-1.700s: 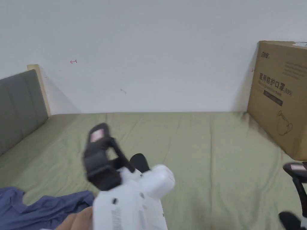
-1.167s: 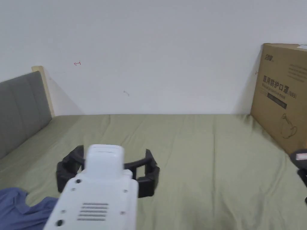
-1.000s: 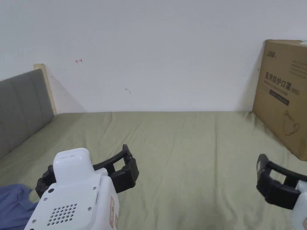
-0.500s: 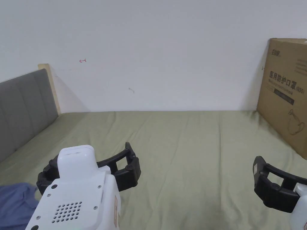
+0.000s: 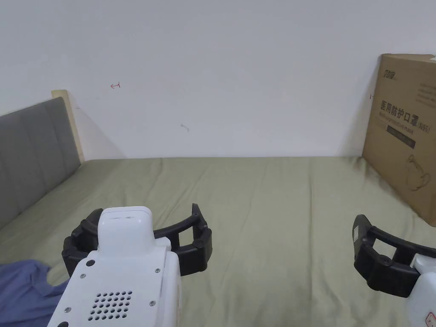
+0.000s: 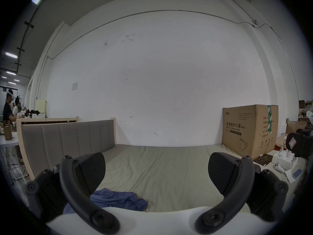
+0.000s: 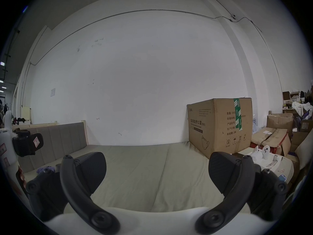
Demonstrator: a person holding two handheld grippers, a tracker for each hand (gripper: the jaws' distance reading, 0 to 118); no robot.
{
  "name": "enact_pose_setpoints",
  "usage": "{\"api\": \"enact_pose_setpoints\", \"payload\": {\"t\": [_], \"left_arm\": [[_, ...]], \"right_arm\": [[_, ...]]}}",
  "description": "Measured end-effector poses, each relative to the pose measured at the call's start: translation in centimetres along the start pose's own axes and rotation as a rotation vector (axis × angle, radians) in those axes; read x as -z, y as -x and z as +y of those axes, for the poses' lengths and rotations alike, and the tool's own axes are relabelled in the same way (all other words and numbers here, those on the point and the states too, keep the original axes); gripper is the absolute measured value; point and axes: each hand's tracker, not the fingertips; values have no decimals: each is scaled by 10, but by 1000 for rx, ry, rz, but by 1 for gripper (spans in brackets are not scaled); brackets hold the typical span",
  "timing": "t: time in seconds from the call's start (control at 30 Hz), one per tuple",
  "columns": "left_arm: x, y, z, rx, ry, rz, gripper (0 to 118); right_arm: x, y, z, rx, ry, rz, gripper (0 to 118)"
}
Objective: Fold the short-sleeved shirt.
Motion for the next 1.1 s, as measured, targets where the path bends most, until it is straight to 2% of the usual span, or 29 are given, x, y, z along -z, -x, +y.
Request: {"api": "enact_pose_setpoints", "payload": {"t": [0.13,0.4,0.47,0.5,0.53,0.57,0.6,0.63,0.7,0.73,0.77,0.9,1.1], "left_arm": [[0,-2,3,24,9,-13,118],[-8,-13,8,58,-21,-25,118],[-9,-14,9,56,-28,-32,111],[-9,-14,10,49,-30,-51,89],[-9,-15,12,47,-27,-52,53],[-4,-18,14,44,6,-29,7],[-3,-18,15,29,29,-30,0],[-2,-14,14,-40,62,-66,0],[1,-9,12,-112,99,-85,0],[0,-10,11,-97,97,-75,0],[4,-9,10,-90,97,-78,0],[4,-13,6,-31,96,-63,0],[5,14,5,-46,142,-74,0]], "right_arm": [[-1,3,-1,-31,-5,2,118],[0,2,-3,-1,1,2,118],[0,1,-1,3,7,14,117],[-2,-1,-1,14,0,52,111],[-4,-2,0,18,-16,55,94],[-6,-1,1,31,-49,11,53],[-5,0,1,-8,-19,-47,1],[-4,-3,0,-1,-15,-90,1],[-5,-15,3,109,-4,15,1],[-5,-17,4,129,-10,-2,0],[-5,-17,4,93,7,-25,0],[-7,-17,7,31,-17,-8,0],[9,5,4,51,21,67,0]]}}
